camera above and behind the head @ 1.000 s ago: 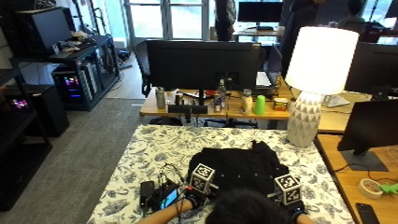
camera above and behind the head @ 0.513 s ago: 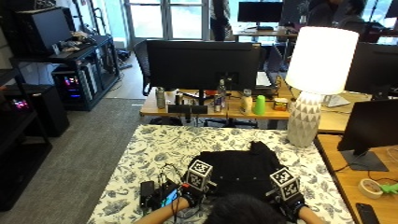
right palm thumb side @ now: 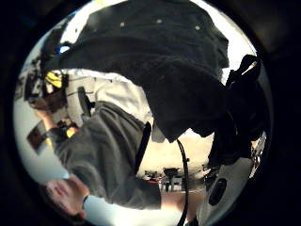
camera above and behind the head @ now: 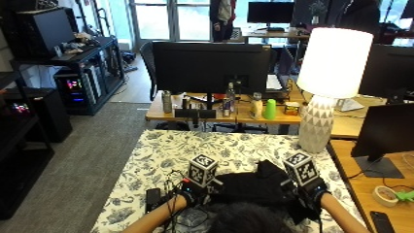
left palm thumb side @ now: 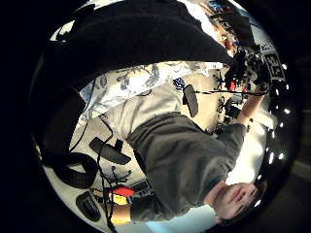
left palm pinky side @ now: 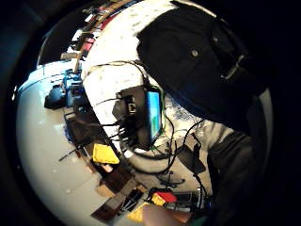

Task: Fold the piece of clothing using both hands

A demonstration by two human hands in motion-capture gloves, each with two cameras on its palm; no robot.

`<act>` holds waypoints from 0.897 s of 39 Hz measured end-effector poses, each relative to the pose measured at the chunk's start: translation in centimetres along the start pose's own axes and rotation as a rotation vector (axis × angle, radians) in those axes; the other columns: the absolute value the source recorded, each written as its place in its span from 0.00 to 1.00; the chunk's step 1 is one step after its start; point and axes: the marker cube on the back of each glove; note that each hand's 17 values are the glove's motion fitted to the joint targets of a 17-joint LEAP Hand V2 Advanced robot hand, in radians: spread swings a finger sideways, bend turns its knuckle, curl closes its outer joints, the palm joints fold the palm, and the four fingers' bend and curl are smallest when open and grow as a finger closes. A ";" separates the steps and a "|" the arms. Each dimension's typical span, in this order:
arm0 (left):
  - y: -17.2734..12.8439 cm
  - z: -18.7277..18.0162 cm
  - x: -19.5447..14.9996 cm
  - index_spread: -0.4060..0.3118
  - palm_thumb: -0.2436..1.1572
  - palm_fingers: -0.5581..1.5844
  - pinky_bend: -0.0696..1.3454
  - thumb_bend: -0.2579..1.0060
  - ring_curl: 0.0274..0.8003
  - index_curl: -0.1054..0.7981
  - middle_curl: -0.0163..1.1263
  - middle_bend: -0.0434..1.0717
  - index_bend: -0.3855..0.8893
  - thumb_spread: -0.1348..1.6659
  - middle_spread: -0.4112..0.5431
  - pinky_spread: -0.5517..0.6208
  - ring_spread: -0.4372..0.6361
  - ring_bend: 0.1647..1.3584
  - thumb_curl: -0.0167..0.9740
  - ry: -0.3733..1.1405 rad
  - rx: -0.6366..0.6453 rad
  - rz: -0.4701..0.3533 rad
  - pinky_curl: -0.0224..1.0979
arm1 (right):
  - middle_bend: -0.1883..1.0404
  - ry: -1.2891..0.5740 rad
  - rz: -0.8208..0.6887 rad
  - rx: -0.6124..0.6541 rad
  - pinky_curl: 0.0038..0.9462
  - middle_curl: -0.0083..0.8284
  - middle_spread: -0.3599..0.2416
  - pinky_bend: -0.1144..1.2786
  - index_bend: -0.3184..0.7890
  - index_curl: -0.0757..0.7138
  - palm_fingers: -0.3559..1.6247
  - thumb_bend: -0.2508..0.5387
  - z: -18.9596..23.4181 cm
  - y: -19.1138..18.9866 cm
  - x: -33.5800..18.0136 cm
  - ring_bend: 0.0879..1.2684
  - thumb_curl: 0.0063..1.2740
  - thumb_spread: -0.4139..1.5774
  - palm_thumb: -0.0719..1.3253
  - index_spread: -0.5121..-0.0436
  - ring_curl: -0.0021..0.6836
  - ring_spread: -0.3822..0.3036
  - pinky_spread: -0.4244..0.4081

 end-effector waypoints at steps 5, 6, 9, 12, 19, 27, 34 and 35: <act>-2.6 -3.5 -2.2 0.18 0.51 0.71 0.25 0.24 0.42 0.68 0.29 0.14 0.57 0.85 0.21 0.29 0.23 0.08 0.20 -0.043 0.064 -0.099 0.35 | 0.50 0.069 0.120 0.078 0.42 0.62 0.26 0.54 0.44 0.59 0.86 0.41 -4.8 -1.3 2.2 0.52 0.31 0.72 0.86 0.55 0.65 0.20 0.09; -3.3 -4.4 -2.6 0.18 0.51 0.71 0.24 0.24 0.42 0.68 0.29 0.14 0.56 0.85 0.21 0.29 0.23 0.08 0.20 -0.038 0.069 -0.129 0.35 | 0.50 0.097 0.160 0.100 0.42 0.62 0.26 0.54 0.44 0.59 0.86 0.41 -5.8 -2.1 2.8 0.52 0.31 0.72 0.86 0.55 0.65 0.20 0.09; -6.2 -6.1 -4.1 0.17 0.51 0.71 0.24 0.23 0.42 0.69 0.29 0.15 0.57 0.85 0.21 0.30 0.24 0.07 0.20 -0.001 0.061 -0.207 0.35 | 0.50 0.183 0.268 0.148 0.42 0.62 0.26 0.54 0.44 0.60 0.85 0.40 -8.2 -5.0 4.3 0.52 0.31 0.72 0.86 0.55 0.65 0.20 0.09; -9.0 -6.9 -5.3 0.17 0.51 0.69 0.21 0.23 0.42 0.70 0.29 0.16 0.59 0.85 0.21 0.32 0.24 0.06 0.20 0.022 0.031 -0.269 0.35 | 0.50 0.241 0.330 0.175 0.43 0.62 0.26 0.55 0.44 0.61 0.84 0.39 -9.1 -8.9 5.3 0.53 0.30 0.73 0.87 0.54 0.66 0.21 0.10; -14.9 -5.2 -8.0 0.17 0.51 0.68 0.17 0.22 0.43 0.71 0.29 0.16 0.61 0.85 0.21 0.37 0.26 0.04 0.19 0.000 -0.099 -0.416 0.33 | 0.50 0.278 0.397 0.227 0.44 0.63 0.25 0.55 0.44 0.62 0.84 0.35 -8.6 -16.7 6.2 0.52 0.30 0.74 0.87 0.53 0.67 0.21 0.12; -16.4 -1.2 -8.7 0.16 0.51 0.67 0.17 0.21 0.43 0.72 0.30 0.17 0.64 0.85 0.22 0.40 0.28 0.04 0.19 0.169 -0.249 -0.621 0.32 | 0.49 0.260 0.467 0.503 0.45 0.63 0.24 0.55 0.44 0.63 0.84 0.32 -6.2 -22.5 4.7 0.52 0.29 0.75 0.86 0.53 0.68 0.21 0.12; -16.8 -0.4 -9.6 0.23 0.50 0.58 0.23 0.20 0.48 0.67 0.28 0.11 0.49 0.85 0.27 0.42 0.30 0.12 0.19 0.094 -0.181 -0.681 0.35 | 0.48 0.129 0.510 0.822 0.45 0.62 0.23 0.56 0.37 0.58 0.80 0.28 -6.1 -24.5 6.8 0.55 0.26 0.77 0.81 0.50 0.69 0.21 0.13; -16.6 -0.9 -9.5 0.26 0.50 0.55 0.23 0.19 0.49 0.66 0.28 0.11 0.44 0.86 0.30 0.44 0.31 0.14 0.18 0.086 -0.148 -0.673 0.35 | 0.48 0.124 0.522 0.807 0.45 0.62 0.24 0.56 0.37 0.57 0.79 0.28 -5.6 -24.6 7.7 0.54 0.26 0.78 0.80 0.50 0.69 0.22 0.13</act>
